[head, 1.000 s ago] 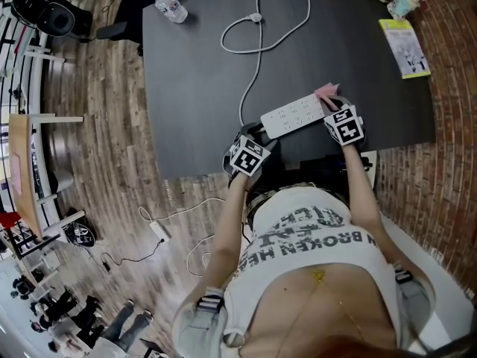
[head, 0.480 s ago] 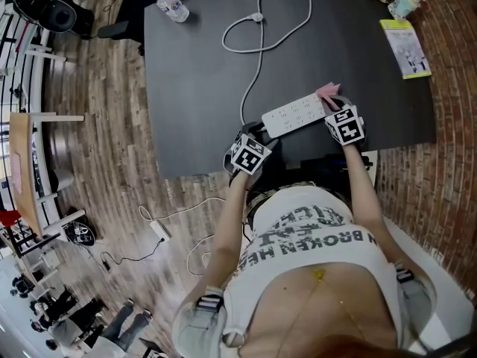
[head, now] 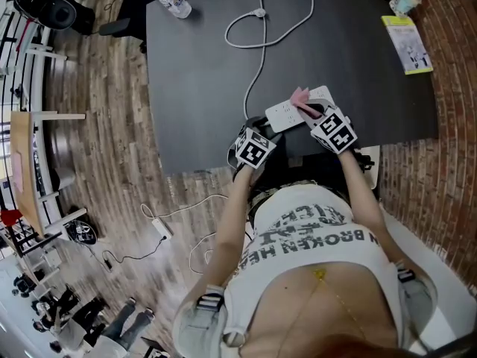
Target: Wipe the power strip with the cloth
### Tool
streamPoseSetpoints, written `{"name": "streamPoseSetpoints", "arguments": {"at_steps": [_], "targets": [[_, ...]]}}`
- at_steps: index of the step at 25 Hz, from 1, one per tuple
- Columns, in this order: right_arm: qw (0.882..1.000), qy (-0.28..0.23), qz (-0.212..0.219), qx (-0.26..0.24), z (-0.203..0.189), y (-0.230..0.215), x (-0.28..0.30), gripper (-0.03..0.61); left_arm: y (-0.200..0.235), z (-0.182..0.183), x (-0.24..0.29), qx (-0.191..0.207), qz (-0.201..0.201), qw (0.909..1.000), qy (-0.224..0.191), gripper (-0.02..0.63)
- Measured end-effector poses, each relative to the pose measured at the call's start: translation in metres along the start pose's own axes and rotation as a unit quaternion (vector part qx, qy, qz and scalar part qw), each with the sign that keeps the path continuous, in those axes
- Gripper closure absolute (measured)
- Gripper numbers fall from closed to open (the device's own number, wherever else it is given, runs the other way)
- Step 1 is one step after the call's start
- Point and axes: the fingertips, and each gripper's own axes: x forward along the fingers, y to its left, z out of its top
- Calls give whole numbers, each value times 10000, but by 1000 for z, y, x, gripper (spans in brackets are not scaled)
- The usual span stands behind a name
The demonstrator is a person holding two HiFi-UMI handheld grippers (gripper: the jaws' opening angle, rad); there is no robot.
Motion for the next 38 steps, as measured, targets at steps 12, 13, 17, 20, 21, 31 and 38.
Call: {"name": "streamPoseSetpoints", "arguments": {"at_steps": [12,13,17,20,21,31,38], "targets": [[9874,640,1210,-796,-3,92,49,561,0,1,2,33,38,10000,-38,345],[9871,681,1185,-839,-5,92,51,561,0,1,2,30,32,10000,-33,345],[9862,667,1087,-1058,-4,94,52,561,0,0,0,37,27,10000,-30,345],[9866,645,1046,-1075,-4,95,52,561,0,-1,1,38,27,10000,-29,345],[9869,637,1038,-1054,-5,94,51,561,0,-1,1,42,28,10000,-27,345],[9919,616,718,-845,-12,76,44,561,0,-1,1,47,35,10000,-21,345],[9945,601,549,-656,-16,62,38,562,0,0,0,44,22,10000,-33,345]]}}
